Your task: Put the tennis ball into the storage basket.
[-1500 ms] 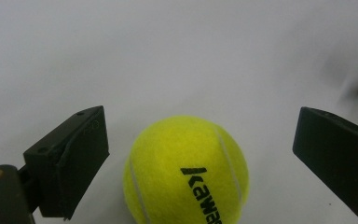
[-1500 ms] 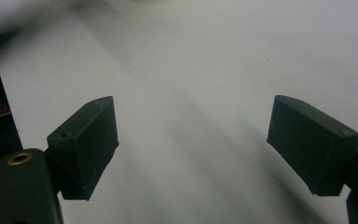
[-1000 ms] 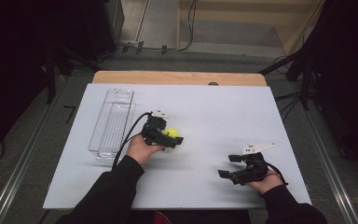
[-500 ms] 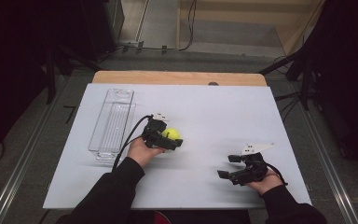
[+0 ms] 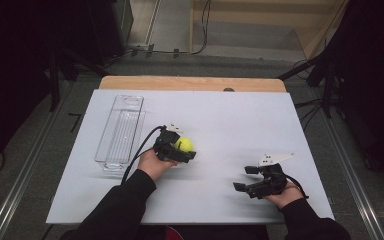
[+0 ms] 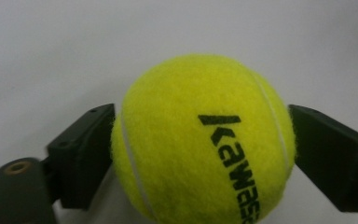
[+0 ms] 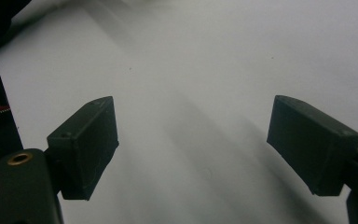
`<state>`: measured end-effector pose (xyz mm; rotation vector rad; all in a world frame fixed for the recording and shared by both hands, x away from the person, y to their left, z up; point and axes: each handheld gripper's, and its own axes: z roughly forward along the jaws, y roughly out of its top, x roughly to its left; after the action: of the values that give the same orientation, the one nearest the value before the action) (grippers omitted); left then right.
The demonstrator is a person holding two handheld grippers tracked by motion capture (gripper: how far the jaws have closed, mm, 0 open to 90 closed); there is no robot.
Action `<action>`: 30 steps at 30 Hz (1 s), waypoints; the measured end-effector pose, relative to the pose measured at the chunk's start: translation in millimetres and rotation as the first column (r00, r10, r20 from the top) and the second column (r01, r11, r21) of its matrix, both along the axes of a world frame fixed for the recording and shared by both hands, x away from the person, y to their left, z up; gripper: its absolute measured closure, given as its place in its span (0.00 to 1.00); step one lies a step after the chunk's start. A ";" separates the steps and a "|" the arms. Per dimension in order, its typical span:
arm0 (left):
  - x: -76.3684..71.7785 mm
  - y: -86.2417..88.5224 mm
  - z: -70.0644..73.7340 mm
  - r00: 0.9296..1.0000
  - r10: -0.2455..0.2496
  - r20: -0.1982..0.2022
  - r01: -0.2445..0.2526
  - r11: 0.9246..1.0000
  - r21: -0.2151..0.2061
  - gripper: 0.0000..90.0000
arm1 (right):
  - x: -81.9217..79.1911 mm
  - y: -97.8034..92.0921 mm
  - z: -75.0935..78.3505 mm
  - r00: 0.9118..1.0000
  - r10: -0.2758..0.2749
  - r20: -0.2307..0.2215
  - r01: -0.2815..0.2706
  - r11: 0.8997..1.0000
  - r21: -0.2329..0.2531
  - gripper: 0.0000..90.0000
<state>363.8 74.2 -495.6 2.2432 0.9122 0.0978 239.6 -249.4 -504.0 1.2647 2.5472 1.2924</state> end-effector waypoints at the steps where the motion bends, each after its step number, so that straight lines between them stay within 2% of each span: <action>1: 0.0 0.2 0.1 1.000 0.000 0.000 0.000 1.000 0.000 0.17 | -0.1 0.0 0.1 1.000 -0.001 0.000 0.001 1.000 0.000 0.16; 7: -1.3 1.2 1.8 1.000 -0.002 0.012 0.002 1.000 -0.002 0.28 | 0.0 0.0 0.1 1.000 0.000 0.000 0.000 1.000 0.000 0.16; 30: -1.3 4.1 7.7 1.000 -0.007 -0.006 0.007 1.000 -0.012 0.29 | 0.2 0.5 -0.1 1.000 0.002 0.000 -0.002 1.000 0.002 0.16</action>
<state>362.4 78.3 -488.0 2.2372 0.9056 0.0820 239.8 -248.9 -504.1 1.2623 2.5488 1.2957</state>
